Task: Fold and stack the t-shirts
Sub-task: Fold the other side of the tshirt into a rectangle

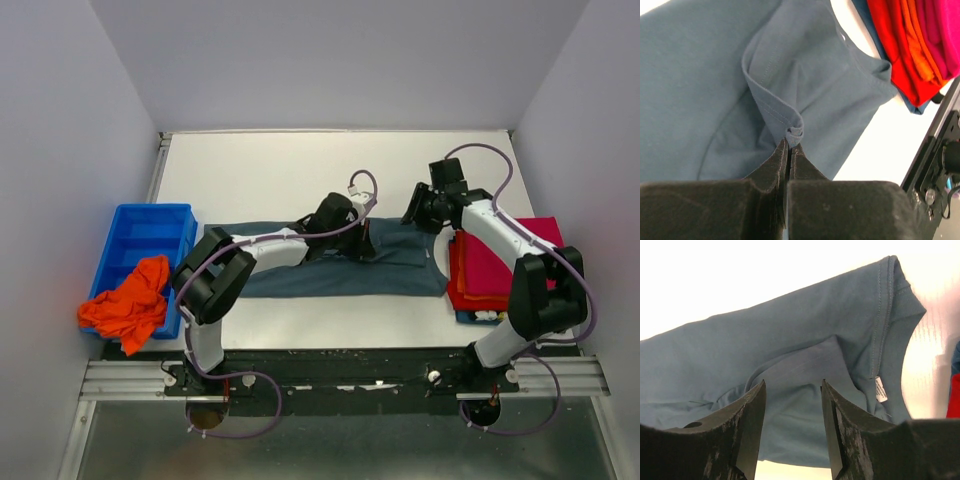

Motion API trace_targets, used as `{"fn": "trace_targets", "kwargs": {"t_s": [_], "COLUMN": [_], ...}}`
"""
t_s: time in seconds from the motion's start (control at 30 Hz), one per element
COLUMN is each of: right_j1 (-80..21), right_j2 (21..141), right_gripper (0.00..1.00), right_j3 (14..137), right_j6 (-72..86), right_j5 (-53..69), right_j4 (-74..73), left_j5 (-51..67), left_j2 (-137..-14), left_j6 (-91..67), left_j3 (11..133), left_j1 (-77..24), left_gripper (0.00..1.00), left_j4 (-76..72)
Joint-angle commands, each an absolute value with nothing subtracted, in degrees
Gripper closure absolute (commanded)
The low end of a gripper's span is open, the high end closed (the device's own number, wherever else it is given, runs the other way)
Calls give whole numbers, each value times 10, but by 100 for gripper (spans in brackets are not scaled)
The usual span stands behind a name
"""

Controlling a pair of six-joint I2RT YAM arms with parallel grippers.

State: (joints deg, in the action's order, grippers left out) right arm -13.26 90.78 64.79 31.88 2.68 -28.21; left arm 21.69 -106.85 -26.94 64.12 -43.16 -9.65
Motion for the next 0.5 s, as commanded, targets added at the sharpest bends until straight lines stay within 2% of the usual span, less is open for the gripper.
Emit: {"fn": "trace_targets", "kwargs": {"t_s": [0.0, 0.23, 0.3, 0.33, 0.4, 0.43, 0.47], "right_j1": [-129, -129, -129, -129, -129, -129, -129], "right_j2": [917, 955, 964, 969, 974, 977, 978], "right_gripper": [43, 43, 43, 42, 42, 43, 42], "right_j3": [645, 661, 655, 651, 643, 640, 635], "right_j6": [322, 321, 323, 323, 323, 323, 324], "right_j5": [27, 60, 62, 62, 72, 80, 88], "right_j4": [-279, -279, -277, -274, -272, -272, -270], "left_j5": [229, 236, 235, 232, 225, 224, 226], "left_j2": [-1024, -999, -1000, -1001, -1002, -1000, -997], "left_j6": [-236, -225, -221, -220, -220, -220, -220], "left_j3": [615, 580, 579, 579, 580, 581, 581], "left_j1": [-446, -450, -450, -450, -450, -450, -449], "left_gripper": [100, 100, 95, 85, 54, 46, 43], "left_j4": [-74, -48, -36, -30, -18, -15, -17]}}
